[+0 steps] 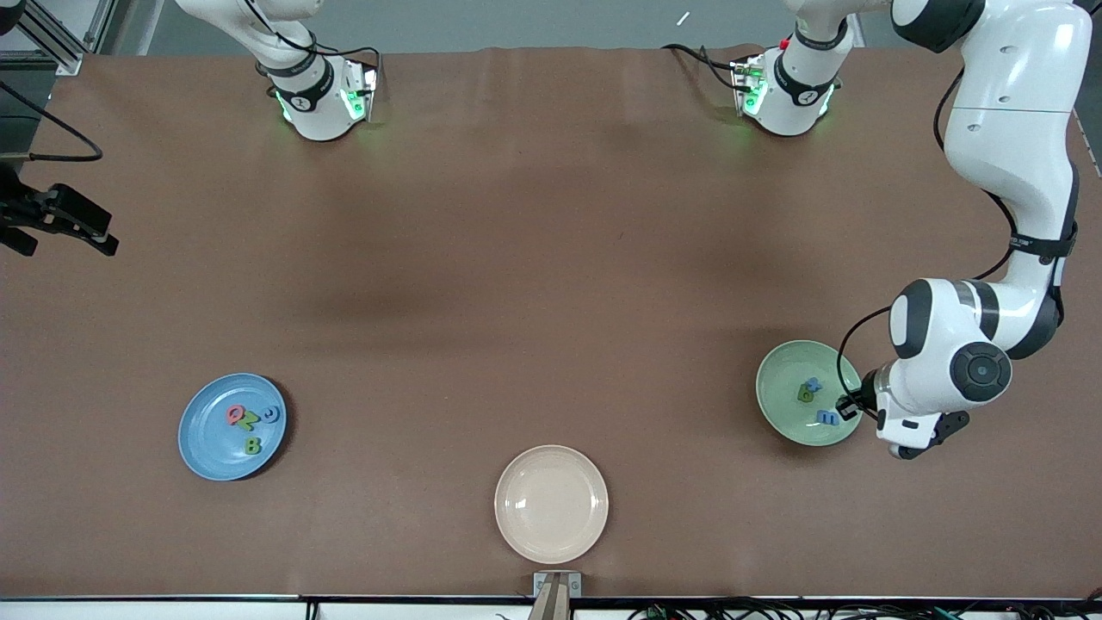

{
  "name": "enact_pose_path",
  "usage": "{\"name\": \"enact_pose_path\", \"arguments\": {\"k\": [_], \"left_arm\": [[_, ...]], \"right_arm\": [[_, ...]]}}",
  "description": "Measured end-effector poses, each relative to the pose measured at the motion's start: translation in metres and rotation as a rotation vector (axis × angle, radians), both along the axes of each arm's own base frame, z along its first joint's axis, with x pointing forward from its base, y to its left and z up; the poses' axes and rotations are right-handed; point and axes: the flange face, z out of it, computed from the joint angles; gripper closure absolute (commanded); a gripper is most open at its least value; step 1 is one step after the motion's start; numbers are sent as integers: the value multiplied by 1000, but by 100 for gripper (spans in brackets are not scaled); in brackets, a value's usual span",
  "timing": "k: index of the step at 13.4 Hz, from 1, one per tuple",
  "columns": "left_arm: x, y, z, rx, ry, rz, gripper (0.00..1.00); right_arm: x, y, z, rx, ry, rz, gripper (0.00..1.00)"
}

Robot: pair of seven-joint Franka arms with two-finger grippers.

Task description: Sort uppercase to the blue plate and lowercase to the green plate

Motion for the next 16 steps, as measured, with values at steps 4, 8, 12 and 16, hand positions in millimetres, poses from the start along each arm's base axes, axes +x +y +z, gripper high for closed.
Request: {"name": "enact_pose_path", "arguments": {"k": [4, 8, 12, 16], "left_arm": [[3, -13, 37, -1, -20, -16, 0], [-5, -18, 136, 25, -42, -74, 0], [-22, -19, 221, 51, -37, -106, 0], [-26, -32, 279, 51, -41, -142, 0]], "right_arm": [[0, -5, 10, -1, -20, -9, 0], [1, -13, 9, -1, -18, -24, 0], [5, -13, 2, -1, -6, -22, 0], [5, -14, 3, -1, -8, -24, 0]]}}
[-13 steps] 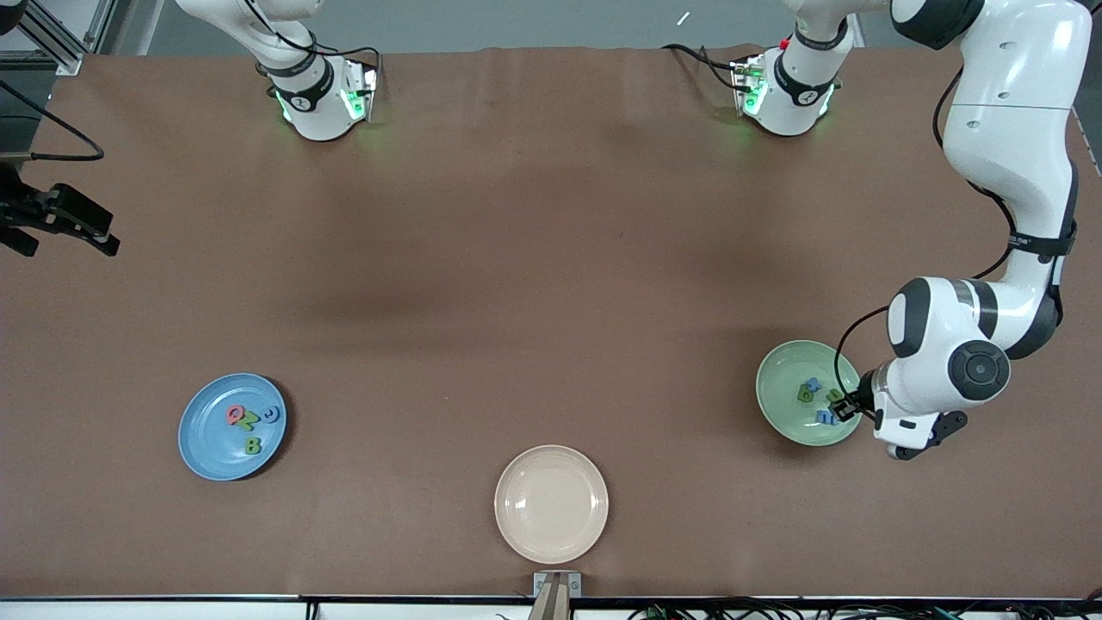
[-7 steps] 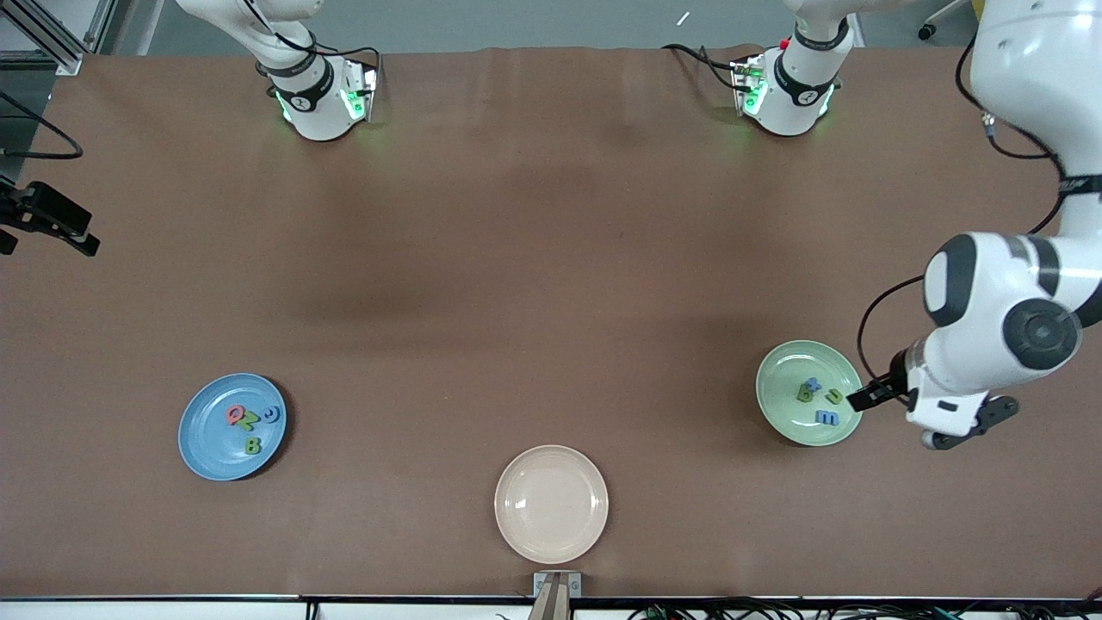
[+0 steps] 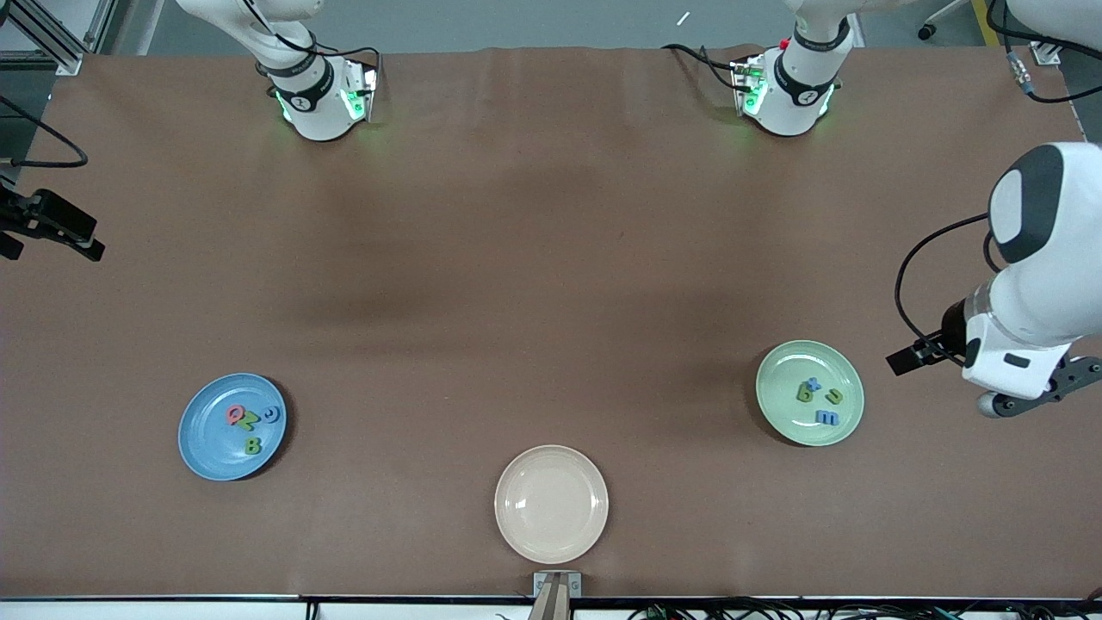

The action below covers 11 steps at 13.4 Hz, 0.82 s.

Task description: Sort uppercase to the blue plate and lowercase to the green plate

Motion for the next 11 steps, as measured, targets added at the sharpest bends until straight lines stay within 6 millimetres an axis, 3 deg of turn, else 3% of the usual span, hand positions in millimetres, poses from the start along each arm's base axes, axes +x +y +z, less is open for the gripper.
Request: {"name": "enact_pose_path", "arguments": {"k": [3, 7, 9, 11], "left_arm": [[-21, -1, 49, 7, 6, -75, 0], [-73, -27, 124, -50, 10, -195, 0], [-93, -30, 145, -53, 11, -226, 0], [-102, -27, 147, -63, 20, -276, 0]], "right_arm": [[0, -1, 0, 0, -1, -1, 0], [0, -1, 1, 0, -3, -2, 0], [0, -1, 2, 0, -3, -3, 0], [0, -1, 2, 0, -4, -3, 0]]}}
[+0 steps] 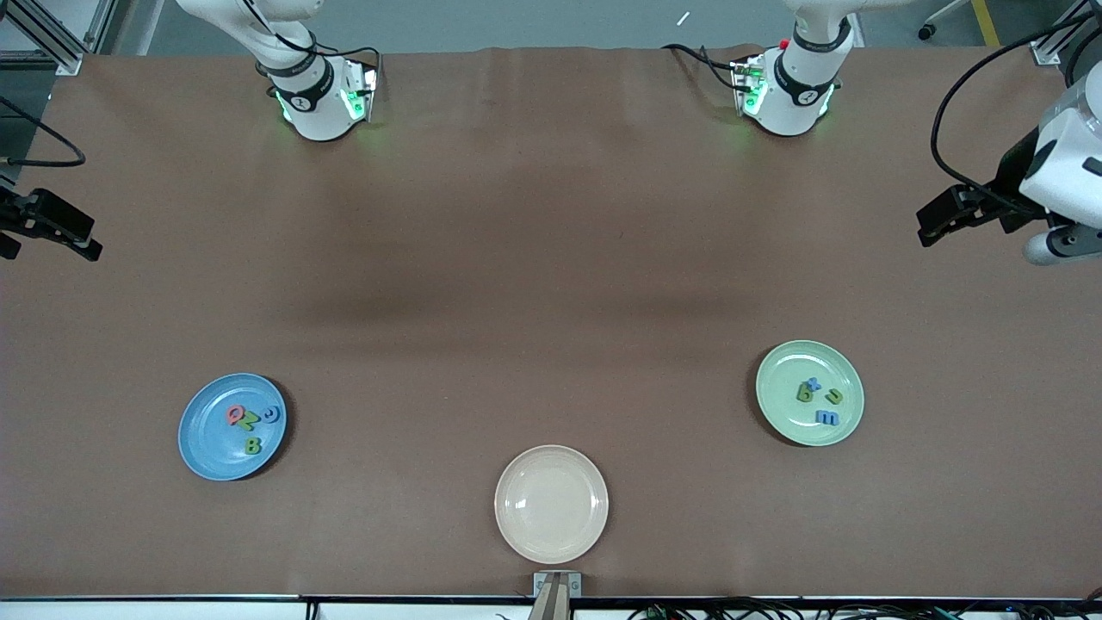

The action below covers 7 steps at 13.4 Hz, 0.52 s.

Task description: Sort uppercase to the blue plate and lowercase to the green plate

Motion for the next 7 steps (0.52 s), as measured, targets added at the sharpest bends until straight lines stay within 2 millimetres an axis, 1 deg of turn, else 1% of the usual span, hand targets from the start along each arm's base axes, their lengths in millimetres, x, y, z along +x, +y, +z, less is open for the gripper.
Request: {"name": "enact_pose_path", "arguments": {"k": [4, 5, 7], "left_arm": [[-6, 26, -11, -30, 31, -13, 0], [-11, 29, -12, -32, 38, -15, 0], [-19, 27, -15, -54, 49, -18, 0]], "right_arm": [[0, 0, 0, 0, 0, -1, 0], [0, 0, 0, 0, 0, -1, 0], [0, 0, 0, 0, 0, -1, 0]]}}
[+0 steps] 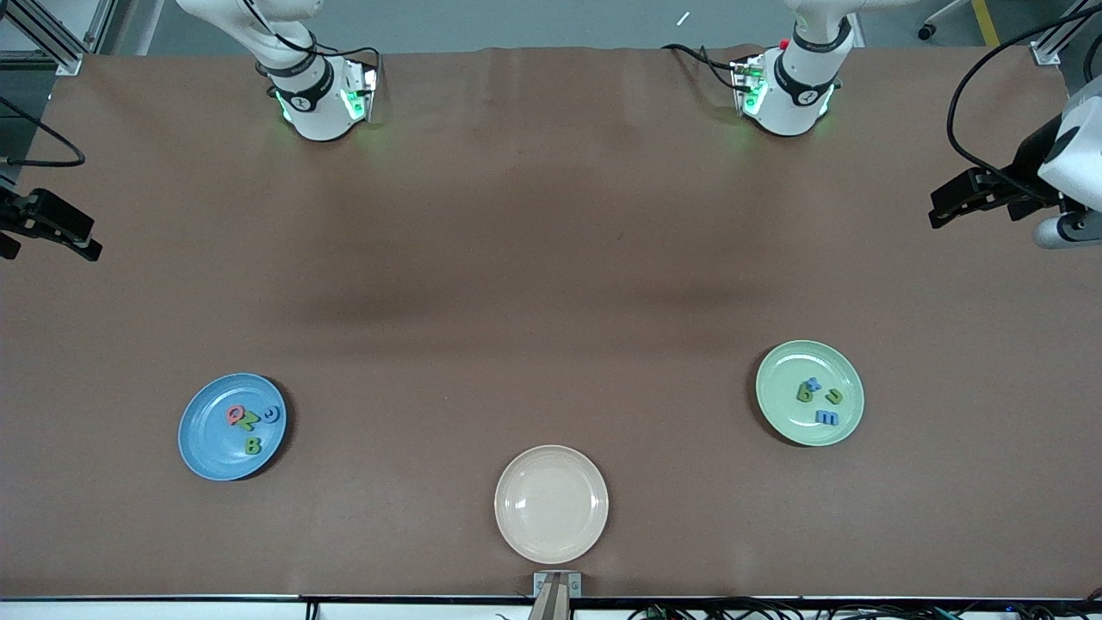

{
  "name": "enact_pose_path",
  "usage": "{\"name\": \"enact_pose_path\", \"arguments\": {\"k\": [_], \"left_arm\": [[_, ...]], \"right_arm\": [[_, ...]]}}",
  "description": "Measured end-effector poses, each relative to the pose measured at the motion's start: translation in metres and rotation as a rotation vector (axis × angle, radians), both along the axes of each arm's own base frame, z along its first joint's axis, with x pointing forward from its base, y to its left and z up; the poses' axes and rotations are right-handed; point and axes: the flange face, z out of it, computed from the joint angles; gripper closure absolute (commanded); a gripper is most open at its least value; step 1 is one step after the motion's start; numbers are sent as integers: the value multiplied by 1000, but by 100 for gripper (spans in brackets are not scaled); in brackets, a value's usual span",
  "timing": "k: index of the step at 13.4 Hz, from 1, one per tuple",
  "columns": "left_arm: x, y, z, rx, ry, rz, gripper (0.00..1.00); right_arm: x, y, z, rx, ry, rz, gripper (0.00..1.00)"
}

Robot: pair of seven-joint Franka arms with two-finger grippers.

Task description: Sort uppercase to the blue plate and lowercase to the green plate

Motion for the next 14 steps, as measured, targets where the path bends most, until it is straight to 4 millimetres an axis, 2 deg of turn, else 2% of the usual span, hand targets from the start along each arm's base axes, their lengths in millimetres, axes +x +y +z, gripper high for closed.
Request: {"name": "enact_pose_path", "arguments": {"k": [4, 10, 14], "left_arm": [[-13, -12, -7, 1, 0, -20, 0], [-28, -15, 11, 35, -48, -28, 0], [-25, -14, 19, 33, -75, -29, 0]], "right_arm": [[0, 0, 0, 0, 0, -1, 0], [0, 0, 0, 0, -1, -1, 0], [0, 0, 0, 0, -1, -1, 0]]}}
